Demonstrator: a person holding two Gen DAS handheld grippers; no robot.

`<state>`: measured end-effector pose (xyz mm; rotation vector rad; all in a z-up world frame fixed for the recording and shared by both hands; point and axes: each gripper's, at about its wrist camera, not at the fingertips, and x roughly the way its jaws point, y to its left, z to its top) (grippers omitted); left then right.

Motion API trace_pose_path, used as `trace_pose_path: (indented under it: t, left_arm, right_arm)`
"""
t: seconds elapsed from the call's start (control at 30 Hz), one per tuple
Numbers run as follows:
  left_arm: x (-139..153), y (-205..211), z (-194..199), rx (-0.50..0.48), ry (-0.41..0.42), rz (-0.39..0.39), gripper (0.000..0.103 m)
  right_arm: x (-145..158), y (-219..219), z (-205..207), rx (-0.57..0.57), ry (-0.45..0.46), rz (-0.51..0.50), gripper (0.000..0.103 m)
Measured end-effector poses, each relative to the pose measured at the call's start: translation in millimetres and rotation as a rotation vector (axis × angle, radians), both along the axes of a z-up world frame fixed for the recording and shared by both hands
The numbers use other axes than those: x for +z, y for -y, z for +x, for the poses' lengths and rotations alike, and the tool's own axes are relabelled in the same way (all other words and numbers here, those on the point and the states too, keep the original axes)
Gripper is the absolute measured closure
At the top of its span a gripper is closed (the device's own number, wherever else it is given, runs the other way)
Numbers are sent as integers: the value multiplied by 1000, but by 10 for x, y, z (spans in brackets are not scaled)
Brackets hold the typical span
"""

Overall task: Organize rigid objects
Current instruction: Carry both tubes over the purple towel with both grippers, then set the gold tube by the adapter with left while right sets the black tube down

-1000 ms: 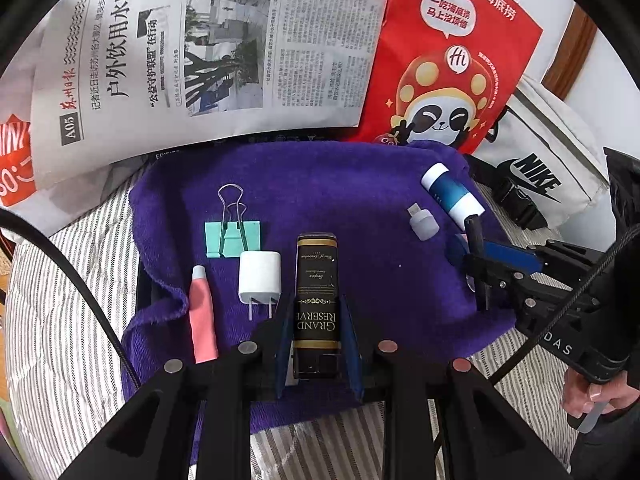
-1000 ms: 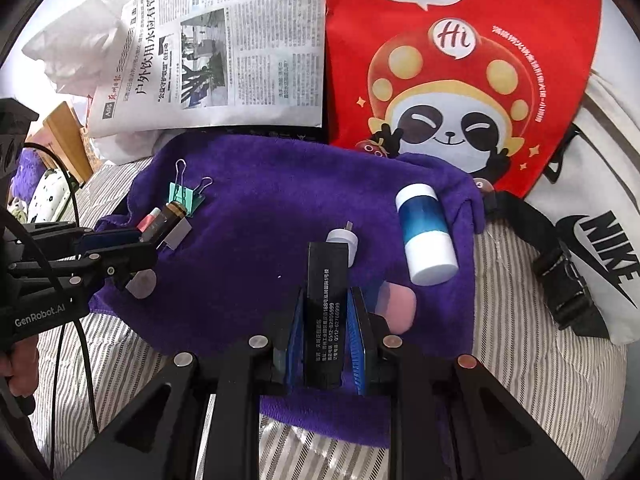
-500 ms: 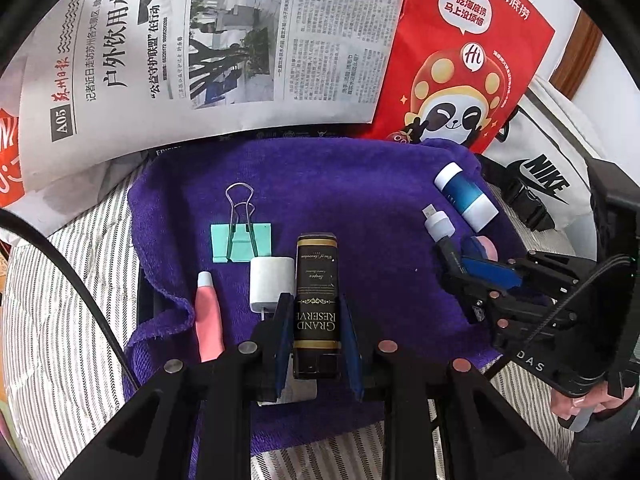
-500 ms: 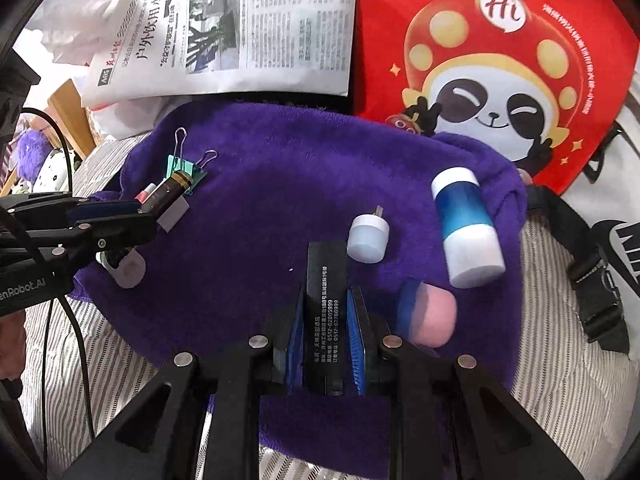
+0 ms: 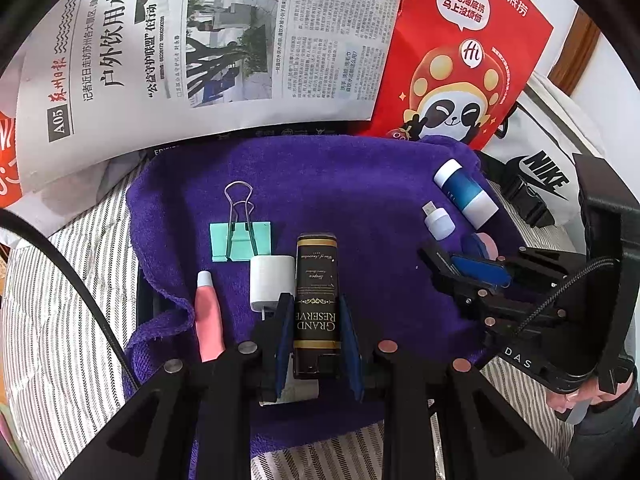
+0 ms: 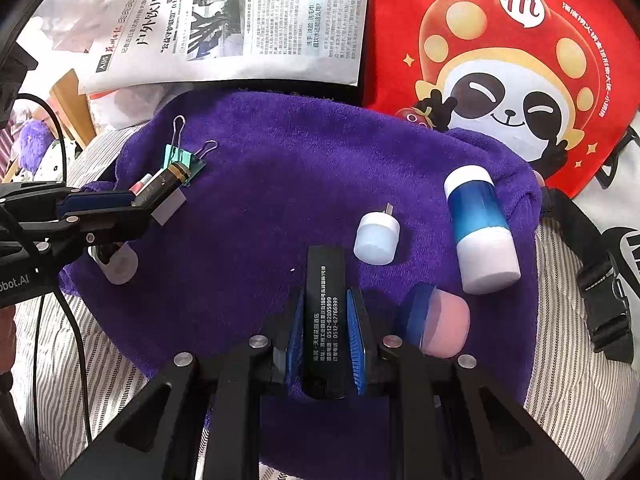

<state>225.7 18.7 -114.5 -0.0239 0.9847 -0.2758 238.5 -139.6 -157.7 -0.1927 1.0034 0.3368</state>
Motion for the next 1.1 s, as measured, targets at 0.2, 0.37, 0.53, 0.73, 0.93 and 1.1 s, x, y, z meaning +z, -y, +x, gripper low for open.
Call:
trace_pose_path:
  t: [0.2, 0.37, 0.53, 0.73, 0.93, 1.1]
  left_arm:
    - [-2, 3, 4, -5, -3, 1, 80]
    - [7, 1, -4, -9, -4, -1, 80]
    - [-2, 6, 11, -17, -8, 3, 80]
    - [-12, 13, 41, -25, -12, 5, 80]
    - [-18, 32, 80, -34, -16, 9, 80]
    - [-36, 93, 124, -50, -23, 15, 80]
  right_arm:
    - [8, -3, 4, 1, -5, -8, 81]
    - [3, -8, 8, 3, -5, -9, 81]
    - [-3, -37, 13, 8, -4, -21, 81]
    - [-7, -40, 19, 12, -16, -10, 78]
    - [22, 10, 3, -1, -14, -2, 68]
    - [114, 68, -67, -5, 10, 8, 60]
